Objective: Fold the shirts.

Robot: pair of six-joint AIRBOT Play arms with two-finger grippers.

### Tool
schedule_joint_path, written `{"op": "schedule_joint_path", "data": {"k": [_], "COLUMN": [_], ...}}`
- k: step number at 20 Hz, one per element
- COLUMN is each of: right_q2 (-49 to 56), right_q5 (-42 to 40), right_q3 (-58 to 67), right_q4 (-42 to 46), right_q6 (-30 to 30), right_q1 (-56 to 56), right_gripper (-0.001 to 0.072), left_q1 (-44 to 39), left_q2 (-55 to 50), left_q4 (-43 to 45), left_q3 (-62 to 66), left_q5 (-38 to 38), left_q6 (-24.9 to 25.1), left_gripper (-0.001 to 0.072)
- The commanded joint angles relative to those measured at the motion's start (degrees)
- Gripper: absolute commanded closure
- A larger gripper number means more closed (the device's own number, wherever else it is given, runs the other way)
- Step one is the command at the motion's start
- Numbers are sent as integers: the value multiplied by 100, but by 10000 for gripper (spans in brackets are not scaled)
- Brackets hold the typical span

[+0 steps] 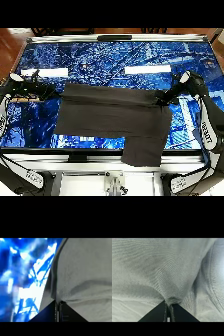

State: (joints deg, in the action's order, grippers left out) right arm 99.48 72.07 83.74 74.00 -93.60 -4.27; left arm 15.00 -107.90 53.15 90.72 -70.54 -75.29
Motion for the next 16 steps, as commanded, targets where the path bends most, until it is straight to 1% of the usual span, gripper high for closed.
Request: {"op": "schedule_joint_path", "data": {"k": [1,2,3,4,7,9,11,12,13,14,15,16], "right_q2": [-39,-120,-225,-365,-881,-1283,-1574,-1762,-1982,-2249,-2505,-2708], "right_q5": [2,42,140,293,986,1718,2461,2710,2791,2769,2741,2719], "right_q3": [0,9,48,129,509,634,599,457,229,-76,-415,-713], "right_q4": [118,118,120,179,850,1235,1377,1375,1373,1351,1292,1255], "right_q6": [-92,-90,-26,81,188,393,573,678,754,791,872,973], "right_q1": [59,28,0,-44,-282,-612,-988,-1172,-1320,-1469,-1589,-1661], "right_gripper": [550,366,254,253,252,252,252,252,252,252,252,252], "left_q1": [-35,-31,-20,4,179,380,549,599,658,723,798,874], "left_q2": [-48,-46,-31,-24,59,260,579,756,1003,1259,1569,1834], "left_q4": [42,39,39,39,44,155,535,728,872,885,883,883], "left_q3": [2,4,9,66,599,883,702,415,-85,-662,-1375,-2011], "left_q5": [-251,-330,-444,-632,-1598,-2293,-2855,-3025,-2988,-2811,-2490,-2076], "left_q6": [-42,-42,-44,-44,-101,-103,-103,-63,-37,-24,103,258], "left_gripper": [673,569,325,198,198,197,197,197,190,126,78,78]}}
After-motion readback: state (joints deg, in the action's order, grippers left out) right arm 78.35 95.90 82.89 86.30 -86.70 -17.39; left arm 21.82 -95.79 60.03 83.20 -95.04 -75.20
